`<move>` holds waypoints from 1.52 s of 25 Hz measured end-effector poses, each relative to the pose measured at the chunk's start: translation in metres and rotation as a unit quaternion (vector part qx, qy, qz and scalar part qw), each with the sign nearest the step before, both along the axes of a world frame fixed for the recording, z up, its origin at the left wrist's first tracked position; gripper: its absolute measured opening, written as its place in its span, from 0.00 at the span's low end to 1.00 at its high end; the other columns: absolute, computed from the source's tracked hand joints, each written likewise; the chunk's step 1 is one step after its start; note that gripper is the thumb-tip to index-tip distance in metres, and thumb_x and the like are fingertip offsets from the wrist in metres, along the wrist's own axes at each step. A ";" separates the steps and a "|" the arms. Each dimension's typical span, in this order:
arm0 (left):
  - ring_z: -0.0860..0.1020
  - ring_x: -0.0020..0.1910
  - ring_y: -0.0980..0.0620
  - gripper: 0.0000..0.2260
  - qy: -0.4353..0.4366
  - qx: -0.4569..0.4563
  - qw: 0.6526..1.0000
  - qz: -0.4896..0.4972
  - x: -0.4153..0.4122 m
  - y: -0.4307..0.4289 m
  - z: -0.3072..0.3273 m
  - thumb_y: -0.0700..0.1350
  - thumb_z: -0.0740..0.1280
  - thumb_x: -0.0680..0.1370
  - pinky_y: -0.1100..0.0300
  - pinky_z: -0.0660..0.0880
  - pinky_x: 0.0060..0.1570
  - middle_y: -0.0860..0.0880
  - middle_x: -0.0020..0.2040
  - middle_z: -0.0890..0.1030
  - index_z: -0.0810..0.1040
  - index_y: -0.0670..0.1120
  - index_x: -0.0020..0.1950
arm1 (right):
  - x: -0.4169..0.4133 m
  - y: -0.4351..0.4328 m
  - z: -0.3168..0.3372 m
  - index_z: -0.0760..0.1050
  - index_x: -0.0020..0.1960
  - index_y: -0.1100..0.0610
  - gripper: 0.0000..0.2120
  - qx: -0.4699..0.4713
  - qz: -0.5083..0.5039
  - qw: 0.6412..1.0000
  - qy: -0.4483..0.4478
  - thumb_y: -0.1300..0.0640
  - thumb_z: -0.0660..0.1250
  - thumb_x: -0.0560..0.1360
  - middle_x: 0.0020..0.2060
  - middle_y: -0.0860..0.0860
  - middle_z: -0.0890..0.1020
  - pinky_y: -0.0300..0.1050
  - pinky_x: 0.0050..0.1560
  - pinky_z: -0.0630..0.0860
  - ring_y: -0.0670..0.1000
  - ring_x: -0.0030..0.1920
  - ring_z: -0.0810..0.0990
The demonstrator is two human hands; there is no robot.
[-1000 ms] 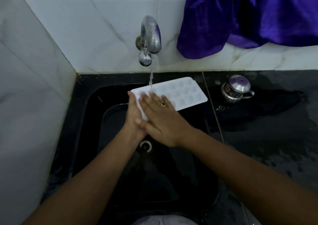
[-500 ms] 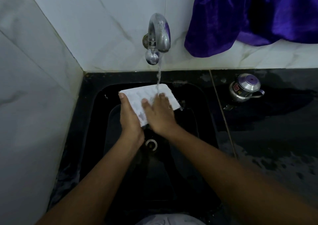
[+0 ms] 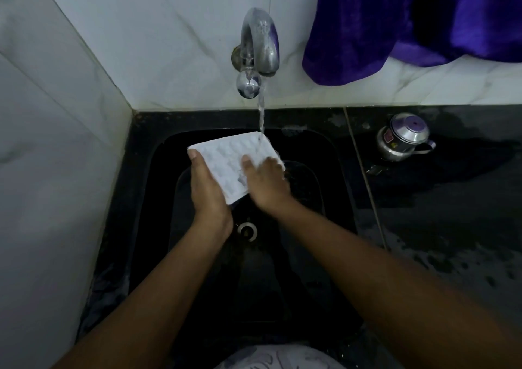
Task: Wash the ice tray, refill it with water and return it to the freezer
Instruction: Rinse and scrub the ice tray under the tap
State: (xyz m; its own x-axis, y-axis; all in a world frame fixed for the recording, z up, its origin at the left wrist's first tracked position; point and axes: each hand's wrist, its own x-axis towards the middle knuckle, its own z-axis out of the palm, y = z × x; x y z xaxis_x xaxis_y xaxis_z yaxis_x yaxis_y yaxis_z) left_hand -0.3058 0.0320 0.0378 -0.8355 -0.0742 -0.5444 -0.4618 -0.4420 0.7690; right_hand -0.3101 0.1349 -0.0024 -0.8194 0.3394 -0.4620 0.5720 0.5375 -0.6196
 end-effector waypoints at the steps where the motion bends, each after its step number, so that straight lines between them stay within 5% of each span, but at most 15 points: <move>1: 0.86 0.60 0.48 0.30 0.004 -0.003 1.000 -0.005 0.006 0.004 -0.002 0.68 0.58 0.83 0.46 0.79 0.67 0.48 0.62 0.87 0.78 0.49 0.73 | -0.009 0.012 0.005 0.53 0.82 0.64 0.45 -0.005 -0.041 0.999 -0.031 0.29 0.48 0.81 0.82 0.62 0.56 0.59 0.81 0.53 0.59 0.82 0.54; 7: 0.87 0.59 0.49 0.29 0.011 0.009 1.000 0.018 -0.003 -0.005 0.005 0.68 0.58 0.84 0.48 0.81 0.64 0.48 0.63 0.86 0.79 0.49 0.73 | 0.016 -0.011 0.005 0.50 0.84 0.62 0.49 -0.016 0.041 0.999 0.005 0.26 0.46 0.78 0.83 0.61 0.51 0.58 0.82 0.48 0.58 0.83 0.49; 11: 0.86 0.60 0.47 0.30 0.017 0.011 1.000 -0.019 0.007 -0.004 0.001 0.69 0.57 0.83 0.48 0.81 0.62 0.48 0.61 0.87 0.79 0.48 0.71 | -0.014 0.023 0.014 0.46 0.83 0.65 0.47 0.023 -0.058 0.998 -0.030 0.29 0.47 0.81 0.83 0.62 0.49 0.57 0.82 0.44 0.59 0.83 0.46; 15: 0.88 0.56 0.47 0.27 0.007 0.036 0.999 -0.002 -0.005 -0.017 0.003 0.68 0.57 0.84 0.50 0.84 0.55 0.46 0.58 0.89 0.83 0.48 0.64 | 0.014 -0.007 0.010 0.45 0.84 0.60 0.46 0.107 0.125 0.985 0.058 0.28 0.44 0.79 0.84 0.60 0.47 0.58 0.81 0.40 0.58 0.84 0.44; 19: 0.84 0.64 0.41 0.34 -0.010 0.071 0.995 -0.067 0.005 -0.012 0.000 0.70 0.58 0.81 0.43 0.77 0.68 0.42 0.65 0.85 0.80 0.46 0.71 | -0.022 0.025 0.027 0.43 0.84 0.64 0.42 0.119 0.021 0.993 0.010 0.34 0.47 0.84 0.84 0.60 0.45 0.57 0.82 0.40 0.59 0.83 0.42; 24: 0.85 0.62 0.43 0.31 -0.008 0.064 0.997 -0.049 -0.002 -0.013 0.001 0.69 0.55 0.83 0.43 0.78 0.68 0.43 0.63 0.86 0.82 0.46 0.67 | 0.011 -0.012 0.021 0.43 0.84 0.59 0.40 0.146 0.177 0.968 0.097 0.33 0.44 0.83 0.84 0.60 0.44 0.58 0.80 0.38 0.58 0.83 0.40; 28: 0.83 0.65 0.40 0.33 -0.011 0.073 0.994 -0.086 0.005 -0.008 -0.001 0.69 0.56 0.82 0.41 0.75 0.71 0.41 0.66 0.85 0.79 0.45 0.72 | -0.020 0.020 0.034 0.42 0.84 0.63 0.42 0.123 0.024 0.992 0.021 0.34 0.48 0.84 0.84 0.61 0.44 0.60 0.82 0.41 0.59 0.83 0.41; 32: 0.85 0.62 0.43 0.31 0.000 0.050 0.997 -0.064 0.001 -0.010 0.000 0.68 0.55 0.84 0.47 0.80 0.63 0.43 0.63 0.87 0.83 0.46 0.67 | 0.014 -0.026 0.020 0.42 0.84 0.61 0.46 0.130 0.156 0.974 0.099 0.29 0.42 0.79 0.84 0.59 0.44 0.55 0.80 0.36 0.57 0.84 0.41; 36: 0.87 0.57 0.46 0.28 0.011 0.040 0.996 -0.081 0.011 -0.012 -0.004 0.69 0.58 0.82 0.50 0.85 0.57 0.45 0.60 0.88 0.88 0.49 0.59 | -0.015 0.012 0.029 0.42 0.84 0.64 0.44 0.076 0.004 0.997 0.004 0.31 0.45 0.82 0.84 0.60 0.45 0.58 0.82 0.41 0.58 0.84 0.42; 38: 0.87 0.57 0.47 0.28 0.011 0.015 0.997 -0.077 0.016 -0.012 -0.001 0.69 0.58 0.83 0.51 0.84 0.57 0.46 0.60 0.88 0.85 0.49 0.64 | -0.013 0.004 0.034 0.43 0.83 0.64 0.44 0.048 0.006 0.999 0.003 0.32 0.46 0.83 0.84 0.61 0.45 0.57 0.82 0.41 0.58 0.84 0.42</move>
State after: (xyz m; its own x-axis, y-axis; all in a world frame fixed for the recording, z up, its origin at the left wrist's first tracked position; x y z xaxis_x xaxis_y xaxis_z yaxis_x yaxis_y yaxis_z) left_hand -0.2902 0.0198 0.0364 -0.8474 0.0711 -0.5262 -0.5091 -0.3904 0.7671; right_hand -0.3232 0.1388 0.0320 -0.8261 0.3727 -0.4227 0.5620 0.6012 -0.5682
